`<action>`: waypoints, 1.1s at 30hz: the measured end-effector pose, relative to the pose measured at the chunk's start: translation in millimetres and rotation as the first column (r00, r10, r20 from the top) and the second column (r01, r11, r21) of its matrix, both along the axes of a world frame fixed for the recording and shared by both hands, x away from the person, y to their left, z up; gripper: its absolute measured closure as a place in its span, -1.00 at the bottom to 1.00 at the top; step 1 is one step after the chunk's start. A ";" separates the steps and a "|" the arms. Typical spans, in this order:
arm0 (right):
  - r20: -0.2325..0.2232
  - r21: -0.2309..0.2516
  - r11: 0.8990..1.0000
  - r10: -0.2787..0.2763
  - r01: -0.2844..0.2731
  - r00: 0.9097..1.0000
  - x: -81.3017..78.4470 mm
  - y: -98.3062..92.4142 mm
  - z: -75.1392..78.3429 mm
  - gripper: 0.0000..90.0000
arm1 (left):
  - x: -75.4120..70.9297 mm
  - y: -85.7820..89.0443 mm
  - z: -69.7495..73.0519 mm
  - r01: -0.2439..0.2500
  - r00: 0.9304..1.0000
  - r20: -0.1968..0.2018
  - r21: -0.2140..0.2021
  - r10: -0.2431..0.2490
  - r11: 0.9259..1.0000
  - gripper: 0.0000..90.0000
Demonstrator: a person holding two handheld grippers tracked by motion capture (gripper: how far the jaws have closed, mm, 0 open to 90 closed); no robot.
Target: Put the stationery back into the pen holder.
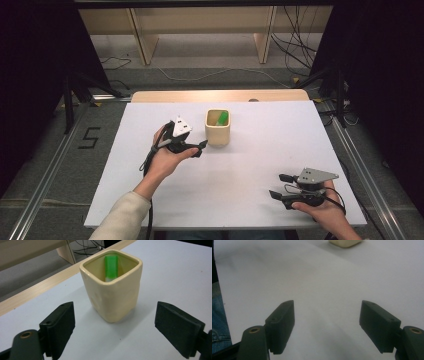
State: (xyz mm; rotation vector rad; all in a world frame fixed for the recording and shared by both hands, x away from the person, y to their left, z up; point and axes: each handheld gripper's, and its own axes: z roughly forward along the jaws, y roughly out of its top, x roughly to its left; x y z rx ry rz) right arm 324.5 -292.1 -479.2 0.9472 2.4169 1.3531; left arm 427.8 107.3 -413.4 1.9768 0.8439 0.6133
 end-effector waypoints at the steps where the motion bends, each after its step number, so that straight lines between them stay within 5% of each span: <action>1: 0.000 0.000 1.000 0.000 0.000 1.000 -0.1 0.0 0.1 -0.36 | -1.3 1.5 -0.9 -0.003 1.000 0.001 0.000 0.003 1.000 -0.63; 33: 0.006 0.000 1.000 0.006 -0.006 1.000 0.6 0.5 -0.6 -0.36 | -44.6 33.4 -37.1 0.008 0.997 -0.071 0.015 -0.007 1.000 -0.63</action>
